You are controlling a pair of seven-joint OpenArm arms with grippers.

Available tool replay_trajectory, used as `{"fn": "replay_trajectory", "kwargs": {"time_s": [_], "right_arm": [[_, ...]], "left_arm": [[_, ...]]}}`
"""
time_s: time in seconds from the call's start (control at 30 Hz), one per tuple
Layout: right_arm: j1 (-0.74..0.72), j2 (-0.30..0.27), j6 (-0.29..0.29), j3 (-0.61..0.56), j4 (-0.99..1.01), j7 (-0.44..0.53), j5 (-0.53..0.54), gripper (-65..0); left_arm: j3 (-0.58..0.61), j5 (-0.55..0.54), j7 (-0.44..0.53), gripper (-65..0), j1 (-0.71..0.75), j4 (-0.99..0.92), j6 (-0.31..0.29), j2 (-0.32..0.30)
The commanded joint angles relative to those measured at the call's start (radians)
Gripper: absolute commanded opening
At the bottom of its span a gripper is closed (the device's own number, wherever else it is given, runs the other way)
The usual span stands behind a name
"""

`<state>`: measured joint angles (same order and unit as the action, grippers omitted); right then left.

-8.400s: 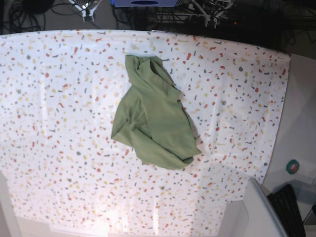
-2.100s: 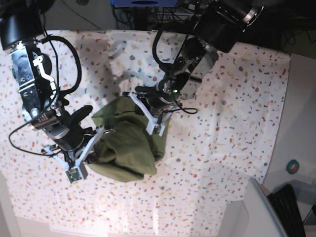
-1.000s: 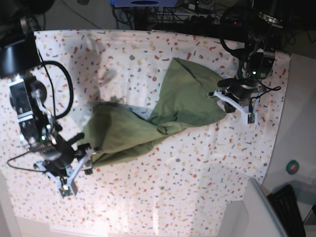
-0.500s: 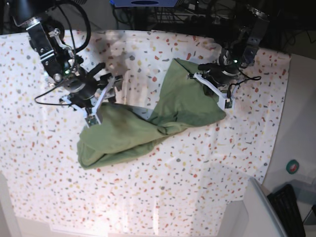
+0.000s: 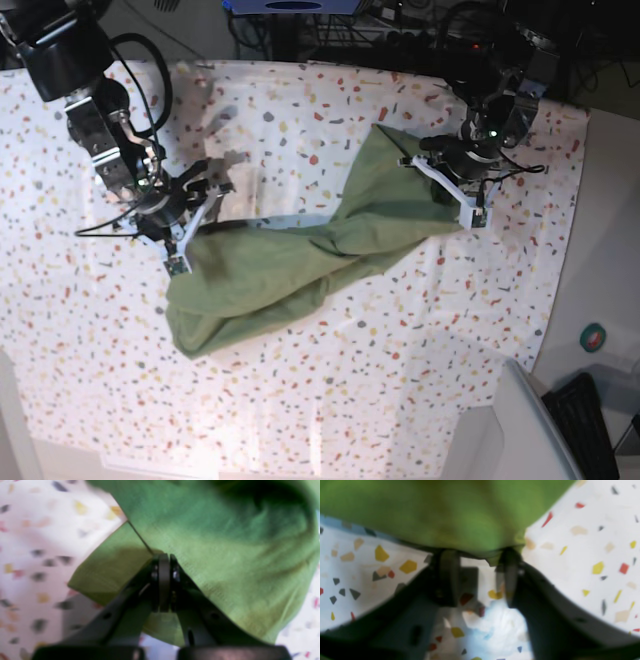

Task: Layout the t-shirt on the table in an organized manner, then fold the t-shirt properly
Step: 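Stretch the shirt between both grippers and drag it across the cloth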

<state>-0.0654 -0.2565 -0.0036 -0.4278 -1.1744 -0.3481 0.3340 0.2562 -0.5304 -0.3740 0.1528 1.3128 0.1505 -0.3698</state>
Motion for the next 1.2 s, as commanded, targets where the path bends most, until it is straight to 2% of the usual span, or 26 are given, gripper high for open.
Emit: {"fn": "replay_trajectory", "kwargs": {"time_s": [0.0, 0.03, 0.07, 0.33, 0.43, 0.53, 0.57, 0.6, 0.67, 0.73, 0.8, 0.87, 0.9, 0.97, 1.0, 1.07, 1.17], "right_arm": [[-0.007, -0.007, -0.002, 0.004, -0.019, 0.013, 0.0, -51.3], [-0.007, -0.01, 0.0, 0.004, -0.029, 0.013, 0.0, -60.3], [0.003, -0.01, 0.0, 0.005, -0.04, 0.011, 0.0, -65.0], [0.195, -0.036, 0.0, 0.01, -0.333, 0.01, 0.001, -65.0], [0.232, -0.031, -0.002, 0.054, -0.359, 0.01, 0.001, -65.0], [0.232, -0.033, -0.002, 0.093, -0.364, 0.01, 0.003, -65.0], [0.233, -0.034, -0.002, 0.097, -0.364, 0.01, 0.003, -60.9], [0.235, -0.036, -0.002, 0.099, -0.371, 0.01, 0.003, -51.3], [0.258, -0.036, 0.0, 0.108, -0.385, 0.014, 0.003, -35.3], [0.269, -0.031, 0.0, 0.129, -0.399, 0.014, 0.003, -28.5], [0.266, -0.031, 0.0, 0.134, -0.398, 0.014, 0.003, -28.1], [0.258, -0.031, 0.0, 0.136, -0.391, 0.014, 0.003, -28.1], [0.25, -0.031, 0.0, 0.136, -0.39, 0.014, 0.003, -28.1], [0.233, -0.031, 0.0, 0.137, -0.378, 0.014, 0.003, -27.9], [0.22, -0.031, 0.0, 0.137, -0.359, 0.014, 0.003, -27.8], [0.189, -0.031, 0.001, 0.137, -0.313, 0.014, 0.003, -27.8], [0.164, -0.031, 0.003, 0.139, -0.275, 0.014, 0.003, -27.8]], "left_arm": [[-0.002, 0.006, -0.03, -65.0, 0.001, -0.006, 0.016, -0.011], [-0.002, 0.006, -0.03, -65.0, -0.008, -0.008, 0.016, -0.016], [-0.002, 0.006, -0.032, -65.0, -0.012, -0.008, 0.016, -0.025], [-0.002, 0.002, -0.033, -65.0, -0.009, 0.08, 0.016, -0.053], [-0.002, -0.001, -0.033, -65.0, 0.031, 0.158, 0.016, -0.082], [-0.018, -0.001, -0.033, -65.0, 0.087, 0.239, 0.016, -0.085], [-0.041, -0.003, -0.033, -65.0, 0.11, 0.262, 0.016, -0.079], [-0.079, -0.003, -0.033, -65.0, 0.144, 0.287, 0.016, -0.068], [-0.194, -0.003, -0.033, -65.0, 0.201, 0.327, 0.016, -0.008], [-0.309, -0.003, -0.033, -65.0, 0.238, 0.35, 0.016, 0.058], [-0.409, -0.003, -0.033, -44.8, 0.258, 0.362, 0.014, 0.125], [-0.478, -0.003, -0.033, -28.8, 0.261, 0.362, -0.002, 0.176], [-0.504, -0.003, -0.033, -23.4, 0.256, 0.359, -0.021, 0.196], [-0.527, -0.004, -0.033, -18.3, 0.244, 0.345, -0.079, 0.236], [-0.529, -0.004, -0.035, -18.6, 0.221, 0.337, -0.101, 0.249], [-0.535, -0.004, -0.064, -18.6, 0.184, 0.304, -0.104, 0.28], [-0.559, -0.009, -0.159, -18.6, 0.13, 0.267, -0.104, 0.317]]}}
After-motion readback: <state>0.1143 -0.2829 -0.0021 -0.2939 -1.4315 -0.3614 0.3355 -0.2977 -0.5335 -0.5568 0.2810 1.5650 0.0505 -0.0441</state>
